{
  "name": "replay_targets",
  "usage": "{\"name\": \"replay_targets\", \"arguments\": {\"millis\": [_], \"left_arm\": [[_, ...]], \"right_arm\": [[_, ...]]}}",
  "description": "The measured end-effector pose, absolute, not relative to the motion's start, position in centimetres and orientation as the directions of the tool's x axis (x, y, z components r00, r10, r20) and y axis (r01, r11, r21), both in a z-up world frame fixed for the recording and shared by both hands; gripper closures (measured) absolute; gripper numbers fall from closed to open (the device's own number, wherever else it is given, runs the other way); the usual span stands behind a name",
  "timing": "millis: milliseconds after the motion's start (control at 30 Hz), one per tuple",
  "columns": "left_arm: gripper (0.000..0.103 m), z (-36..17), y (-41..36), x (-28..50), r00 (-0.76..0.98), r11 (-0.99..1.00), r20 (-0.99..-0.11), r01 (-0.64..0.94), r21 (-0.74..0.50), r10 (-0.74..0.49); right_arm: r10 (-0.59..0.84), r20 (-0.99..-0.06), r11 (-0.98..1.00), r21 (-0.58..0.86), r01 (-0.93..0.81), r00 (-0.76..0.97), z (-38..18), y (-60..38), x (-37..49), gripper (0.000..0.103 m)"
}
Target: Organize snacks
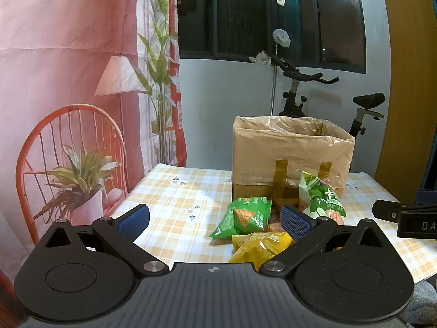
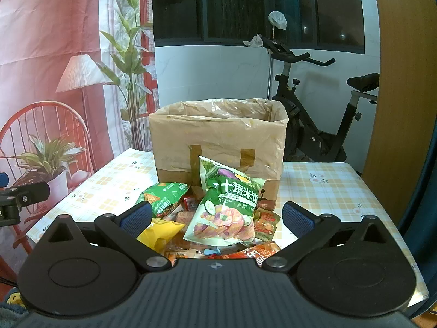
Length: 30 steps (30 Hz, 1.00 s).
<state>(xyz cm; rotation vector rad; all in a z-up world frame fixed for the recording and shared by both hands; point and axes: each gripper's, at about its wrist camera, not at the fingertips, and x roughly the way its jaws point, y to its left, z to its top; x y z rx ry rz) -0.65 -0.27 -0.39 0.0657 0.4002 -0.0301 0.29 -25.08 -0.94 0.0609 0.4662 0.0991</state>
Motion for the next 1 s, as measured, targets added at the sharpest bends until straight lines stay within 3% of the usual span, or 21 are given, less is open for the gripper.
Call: {"name": "replay_targets", "arguments": {"millis": [1000], "left_arm": [[0.000, -0.60, -0.18, -0.52, 0.920, 0.998, -0.393, 0.038, 0.054, -0.014]], "right_arm": [[0.109, -0.448, 0.993, 0.082, -0.081, 0.887, -0.97, -25.13, 0.40, 0.000]]}}
